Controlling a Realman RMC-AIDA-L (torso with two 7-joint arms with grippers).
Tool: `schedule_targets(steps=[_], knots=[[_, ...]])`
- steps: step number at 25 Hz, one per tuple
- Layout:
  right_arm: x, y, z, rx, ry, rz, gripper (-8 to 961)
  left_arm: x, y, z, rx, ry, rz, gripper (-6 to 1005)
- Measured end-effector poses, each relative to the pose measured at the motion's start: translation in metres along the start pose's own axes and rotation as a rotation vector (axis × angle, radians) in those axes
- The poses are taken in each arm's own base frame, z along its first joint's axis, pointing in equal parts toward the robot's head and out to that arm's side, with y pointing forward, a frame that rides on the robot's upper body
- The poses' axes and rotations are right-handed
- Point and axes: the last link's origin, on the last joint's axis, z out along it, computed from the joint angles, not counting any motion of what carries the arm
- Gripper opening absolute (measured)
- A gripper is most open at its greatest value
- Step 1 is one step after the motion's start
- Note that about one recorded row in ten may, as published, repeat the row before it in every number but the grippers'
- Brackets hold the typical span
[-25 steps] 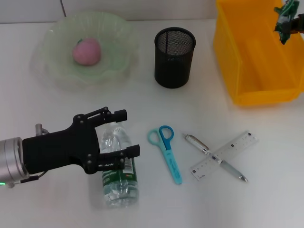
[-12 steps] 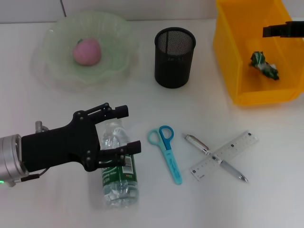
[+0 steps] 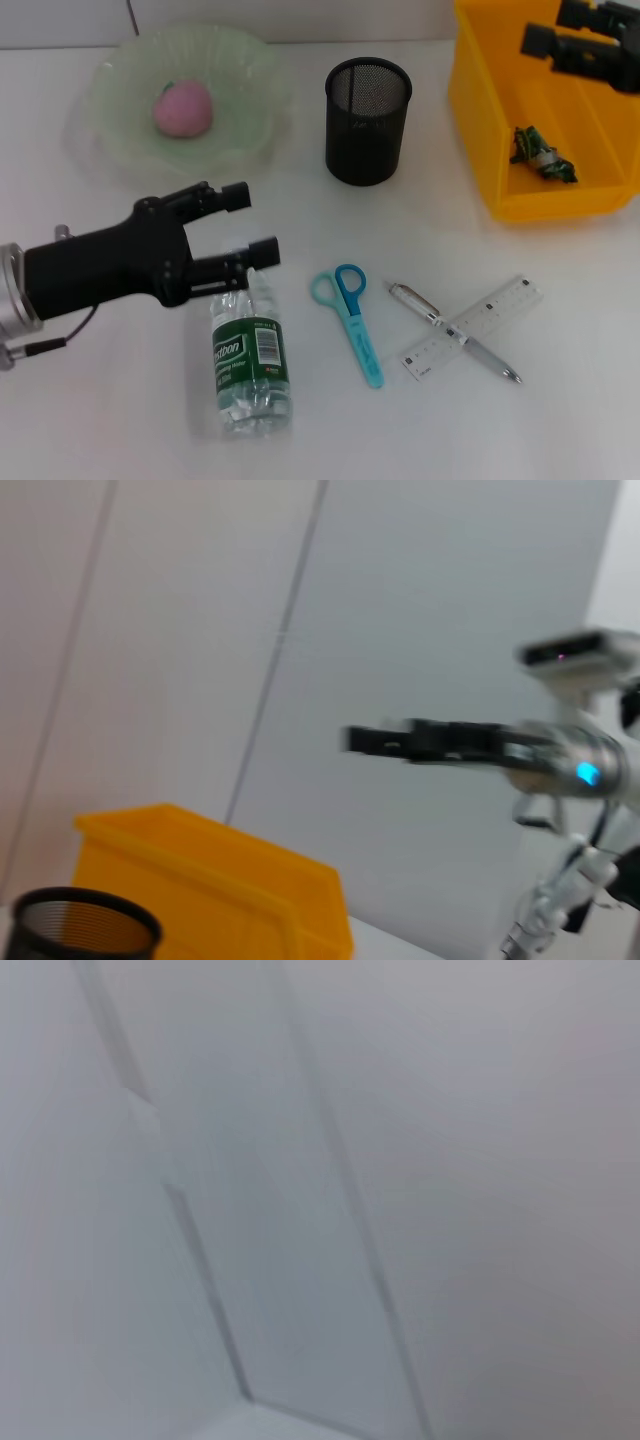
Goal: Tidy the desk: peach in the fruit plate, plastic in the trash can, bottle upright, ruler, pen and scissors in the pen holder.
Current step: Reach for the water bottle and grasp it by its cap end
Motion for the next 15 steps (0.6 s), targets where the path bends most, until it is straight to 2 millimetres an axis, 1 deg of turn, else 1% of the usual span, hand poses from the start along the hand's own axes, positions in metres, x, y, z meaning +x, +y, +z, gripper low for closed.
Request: schedule_targets(steps=[3, 4, 5, 8, 9, 10, 11, 13, 14, 15], knots=[[0.031, 0.01, -0.019, -0.084, -0.111, -0.07, 804, 0.008, -0.003, -0.006, 0.045, 0.0, -0.042, 861], [0.054, 0.015, -0.026, -0.115, -0.121, -0.096, 809, 0.011, -0.004, -0.008, 0.06, -0.002, -0.063, 861], [0.054, 0.015, -0.026, -0.115, -0.121, -0.096, 813, 0.014, -0.005, -0.01, 0.077, -0.005, -0.085, 861], [0.085, 0.021, -0.032, -0.122, -0.123, -0.146, 822, 0.019, -0.006, -0.012, 0.116, -0.012, -0.116, 861], [0.101, 0.023, -0.033, -0.111, -0.12, -0.155, 822, 0.02, -0.007, -0.012, 0.131, -0.017, -0.123, 861], [0.101, 0.023, -0.033, -0.111, -0.12, -0.155, 821, 0.021, -0.006, -0.012, 0.144, -0.026, -0.13, 861], [0.107, 0.024, -0.032, -0.108, -0.116, -0.153, 821, 0.021, -0.006, -0.011, 0.15, -0.031, -0.133, 861], [0.114, 0.025, -0.031, -0.111, -0.1, -0.147, 821, 0.022, -0.006, -0.01, 0.156, -0.037, -0.131, 861], [0.12, 0.026, -0.029, -0.119, -0.066, -0.144, 821, 0.022, -0.006, -0.01, 0.16, -0.04, -0.131, 861], [0.12, 0.026, -0.029, -0.119, -0.066, -0.144, 821, 0.022, -0.006, -0.01, 0.16, -0.04, -0.131, 861]])
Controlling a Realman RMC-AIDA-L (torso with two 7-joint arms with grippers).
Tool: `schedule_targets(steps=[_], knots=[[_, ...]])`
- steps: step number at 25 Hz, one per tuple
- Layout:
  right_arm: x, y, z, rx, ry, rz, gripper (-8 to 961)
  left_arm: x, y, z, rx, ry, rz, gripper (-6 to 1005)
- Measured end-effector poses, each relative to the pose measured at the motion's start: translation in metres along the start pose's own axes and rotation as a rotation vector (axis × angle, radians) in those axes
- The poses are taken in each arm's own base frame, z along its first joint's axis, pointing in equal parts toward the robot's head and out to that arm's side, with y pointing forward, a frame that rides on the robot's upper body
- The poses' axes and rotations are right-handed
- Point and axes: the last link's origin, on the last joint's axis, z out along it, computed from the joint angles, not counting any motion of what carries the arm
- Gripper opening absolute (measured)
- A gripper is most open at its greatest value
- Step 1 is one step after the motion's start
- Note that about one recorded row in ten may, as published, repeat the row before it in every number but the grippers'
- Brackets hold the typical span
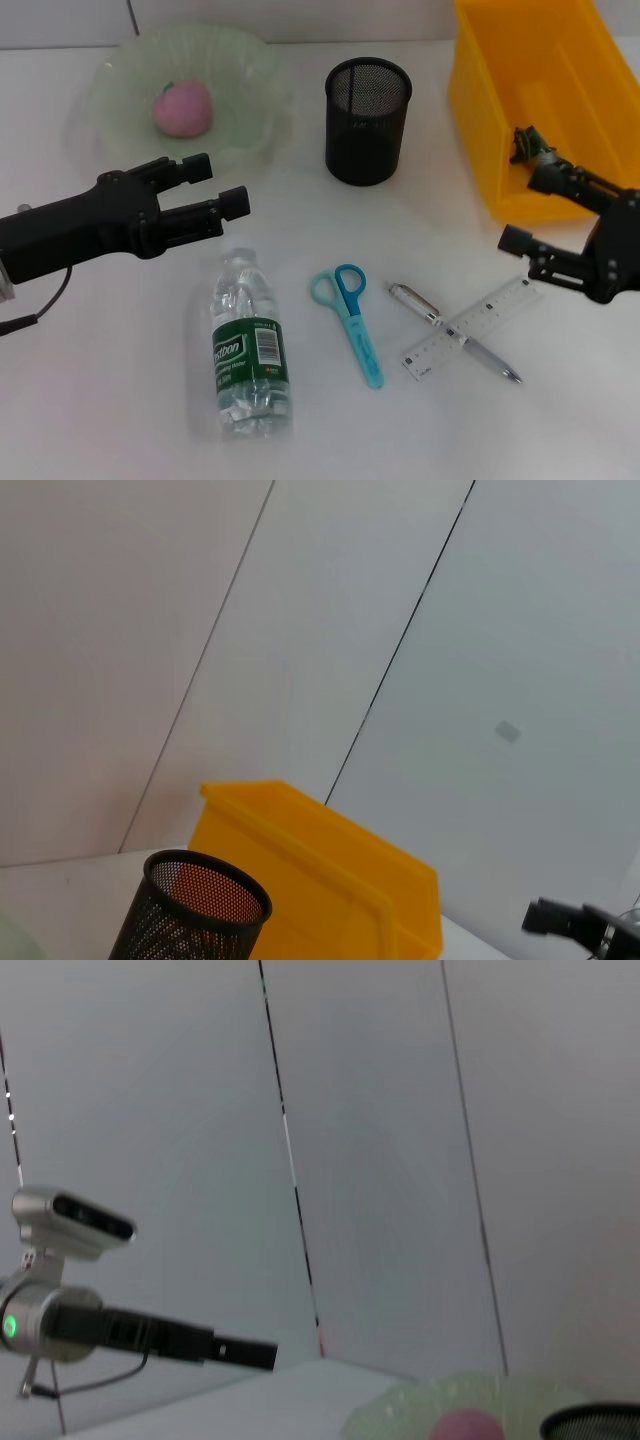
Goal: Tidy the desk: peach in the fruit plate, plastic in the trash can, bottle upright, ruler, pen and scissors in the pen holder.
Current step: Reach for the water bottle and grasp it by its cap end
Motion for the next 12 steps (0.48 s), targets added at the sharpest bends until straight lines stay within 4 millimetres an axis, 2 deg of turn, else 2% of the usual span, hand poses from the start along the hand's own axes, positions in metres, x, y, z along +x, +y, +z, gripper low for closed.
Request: schedule_targets(steps=[4, 12], knots=[[0.012, -0.001, 0.005, 0.004, 0.061, 0.021, 820, 0.0, 0.0, 0.001, 0.003, -0.001, 0.001, 860], [0.015, -0.002, 0.008, 0.002, 0.075, 0.029, 822, 0.002, -0.003, 0.003, 0.015, 0.001, 0.009, 860]])
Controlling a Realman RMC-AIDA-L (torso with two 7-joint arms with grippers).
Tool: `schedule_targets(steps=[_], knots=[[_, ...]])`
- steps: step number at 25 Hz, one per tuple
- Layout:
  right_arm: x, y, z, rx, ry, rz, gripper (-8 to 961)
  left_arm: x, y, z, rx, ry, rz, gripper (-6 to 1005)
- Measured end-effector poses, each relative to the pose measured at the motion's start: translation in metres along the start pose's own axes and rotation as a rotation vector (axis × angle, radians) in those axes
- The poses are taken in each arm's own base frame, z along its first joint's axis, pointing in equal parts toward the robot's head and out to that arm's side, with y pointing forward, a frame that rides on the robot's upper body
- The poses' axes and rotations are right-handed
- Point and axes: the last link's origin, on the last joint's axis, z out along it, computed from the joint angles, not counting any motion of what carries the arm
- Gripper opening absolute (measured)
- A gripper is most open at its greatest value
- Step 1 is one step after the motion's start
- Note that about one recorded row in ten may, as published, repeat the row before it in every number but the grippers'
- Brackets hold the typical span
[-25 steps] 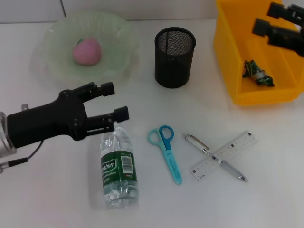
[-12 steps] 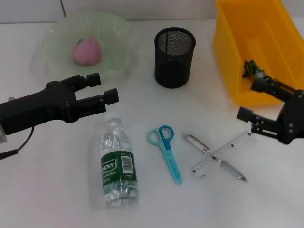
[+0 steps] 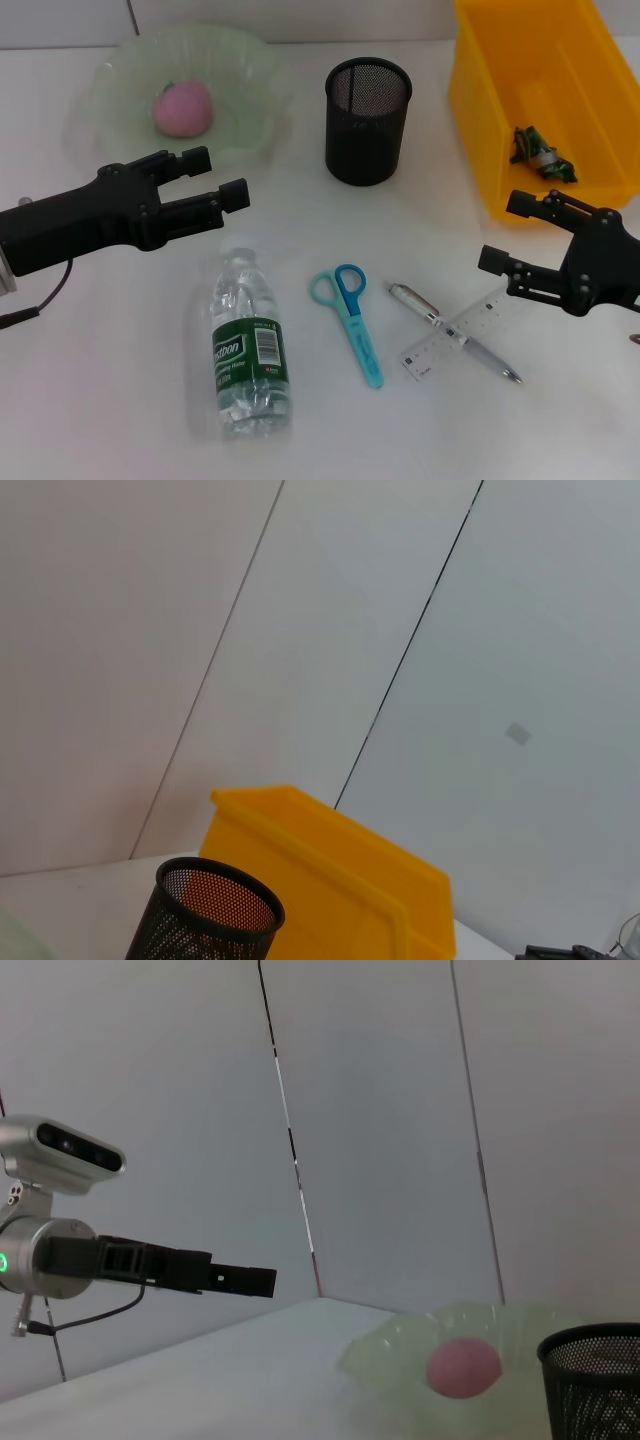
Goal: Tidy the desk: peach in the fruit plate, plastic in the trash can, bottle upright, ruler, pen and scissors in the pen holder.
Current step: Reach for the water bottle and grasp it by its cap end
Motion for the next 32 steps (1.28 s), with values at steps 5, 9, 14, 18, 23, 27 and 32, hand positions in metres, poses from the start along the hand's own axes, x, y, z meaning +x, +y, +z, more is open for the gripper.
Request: schedule_targets(steps=[5, 9, 14, 18, 23, 27, 32], knots=[[0.0012, -0.0006, -0.0004, 0.006, 0.006, 0.006, 822, 0.0002, -0.0001, 0.0002, -0.001, 0.0, 0.001, 860], [0.0016, -0.0004, -0.0001, 0.004, 0.009, 0.008, 822, 0.0001, -0.0003, 0.0005, -0.001, 0.0, 0.001, 860], [0.0007, -0.0009, 0.0011, 0.001, 0.009, 0.009, 822, -0.0002, -0.0004, 0.0008, 0.001, 0.0, -0.001, 860], [-0.0004, -0.0016, 0.0017, 0.001, 0.008, 0.014, 822, 0.0002, -0.0013, 0.0012, 0.006, 0.002, -0.005, 859], [-0.0013, -0.0025, 0.0025, 0.002, 0.011, 0.026, 822, 0.0004, -0.0016, 0.0013, 0.008, 0.003, -0.007, 859], [-0.0013, -0.0035, 0.0025, 0.01, 0.011, 0.025, 822, 0.0006, -0.0021, 0.0013, 0.012, 0.004, -0.007, 859], [-0.0012, -0.003, 0.0031, 0.006, 0.013, 0.024, 822, 0.0006, -0.0027, 0.0019, 0.017, 0.005, -0.009, 856]])
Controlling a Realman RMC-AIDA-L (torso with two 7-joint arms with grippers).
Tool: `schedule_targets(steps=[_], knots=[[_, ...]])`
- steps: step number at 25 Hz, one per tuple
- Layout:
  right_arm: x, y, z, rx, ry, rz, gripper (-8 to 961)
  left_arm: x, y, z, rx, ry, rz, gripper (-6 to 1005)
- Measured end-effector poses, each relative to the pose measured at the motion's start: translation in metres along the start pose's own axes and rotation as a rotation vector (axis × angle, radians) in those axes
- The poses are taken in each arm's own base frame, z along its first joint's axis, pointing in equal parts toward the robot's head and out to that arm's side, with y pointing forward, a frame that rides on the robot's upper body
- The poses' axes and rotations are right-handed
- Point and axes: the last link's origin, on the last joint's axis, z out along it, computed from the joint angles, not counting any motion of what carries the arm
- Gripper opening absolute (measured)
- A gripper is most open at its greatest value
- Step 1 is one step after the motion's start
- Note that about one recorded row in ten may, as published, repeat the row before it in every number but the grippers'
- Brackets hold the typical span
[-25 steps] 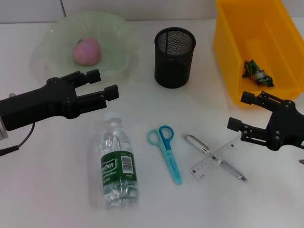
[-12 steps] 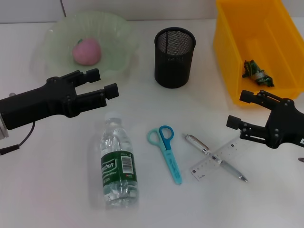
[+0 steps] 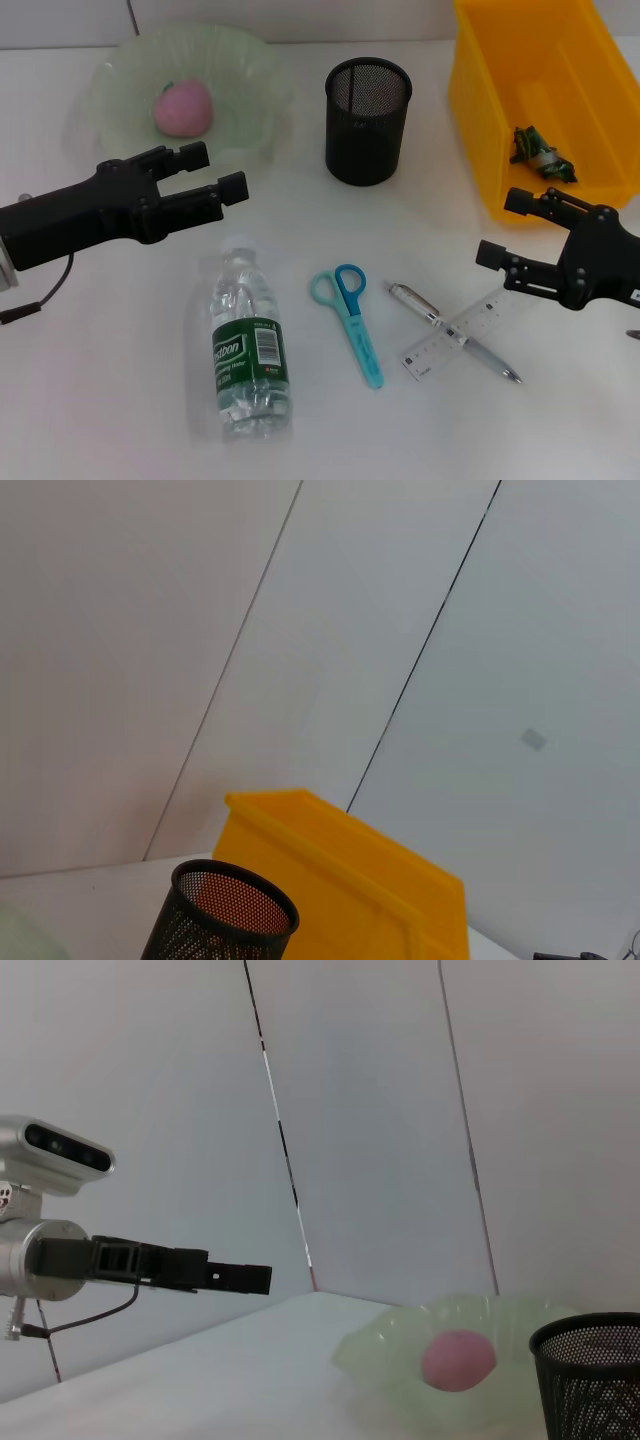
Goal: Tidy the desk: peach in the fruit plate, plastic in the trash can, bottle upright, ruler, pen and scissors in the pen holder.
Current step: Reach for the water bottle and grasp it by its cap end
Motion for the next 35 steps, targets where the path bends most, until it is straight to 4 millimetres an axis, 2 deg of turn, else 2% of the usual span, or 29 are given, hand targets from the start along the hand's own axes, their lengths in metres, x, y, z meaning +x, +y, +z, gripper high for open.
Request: schedule_targets(steps=[35], knots=[[0.0, 0.0, 0.0001, 0.0, 0.001, 0.0, 822, 0.0031, 0.0029, 0.0046, -0.013, -0.01, -0.031, 832]])
